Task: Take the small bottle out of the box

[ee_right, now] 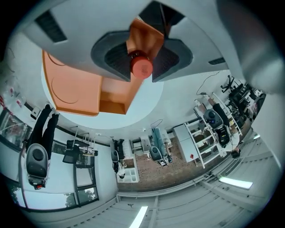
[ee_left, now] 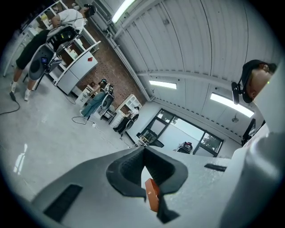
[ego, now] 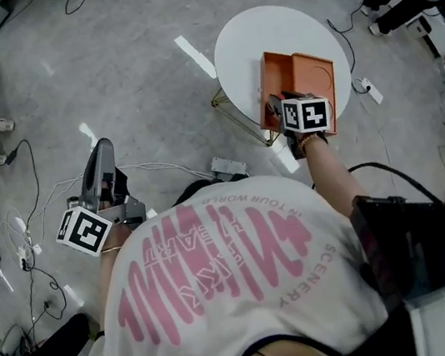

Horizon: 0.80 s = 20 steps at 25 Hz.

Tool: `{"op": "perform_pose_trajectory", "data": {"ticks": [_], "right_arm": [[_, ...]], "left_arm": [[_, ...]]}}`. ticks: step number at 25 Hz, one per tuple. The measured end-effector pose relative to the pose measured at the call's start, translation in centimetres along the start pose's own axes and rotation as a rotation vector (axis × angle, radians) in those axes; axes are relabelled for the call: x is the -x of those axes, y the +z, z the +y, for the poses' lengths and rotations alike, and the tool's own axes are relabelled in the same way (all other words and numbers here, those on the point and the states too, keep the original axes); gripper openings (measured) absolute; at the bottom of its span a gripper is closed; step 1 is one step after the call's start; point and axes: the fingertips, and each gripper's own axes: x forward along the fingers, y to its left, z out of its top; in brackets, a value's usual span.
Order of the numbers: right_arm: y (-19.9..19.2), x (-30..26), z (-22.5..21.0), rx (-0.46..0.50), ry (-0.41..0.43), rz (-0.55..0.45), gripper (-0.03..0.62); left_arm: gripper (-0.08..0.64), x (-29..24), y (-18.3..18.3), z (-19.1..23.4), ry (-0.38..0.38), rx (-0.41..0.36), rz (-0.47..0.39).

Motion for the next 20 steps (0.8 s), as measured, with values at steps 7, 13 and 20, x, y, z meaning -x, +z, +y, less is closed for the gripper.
{"op": "perform_pose_trajectory", "data": {"ticks": [7,13,20], "right_arm": [[-0.4,0.7,-0.5,0.036,0.048,0.029,0.140],[-0.2,0.5,-0.6,0.028,0.084,0.039,0.139],[-0.2,0.0,-0.5,0.032,0.067,0.054,0.138]], "left_arm": [[0.008,3.9,-2.5,-2.7,0.085,0.025,-0.050],[0.008,6.3,-3.9,-3.2,0.144,0.042,-0.094],[0.008,9.6,-4.1,-3.2,0.208,0.044,-0.150]]}}
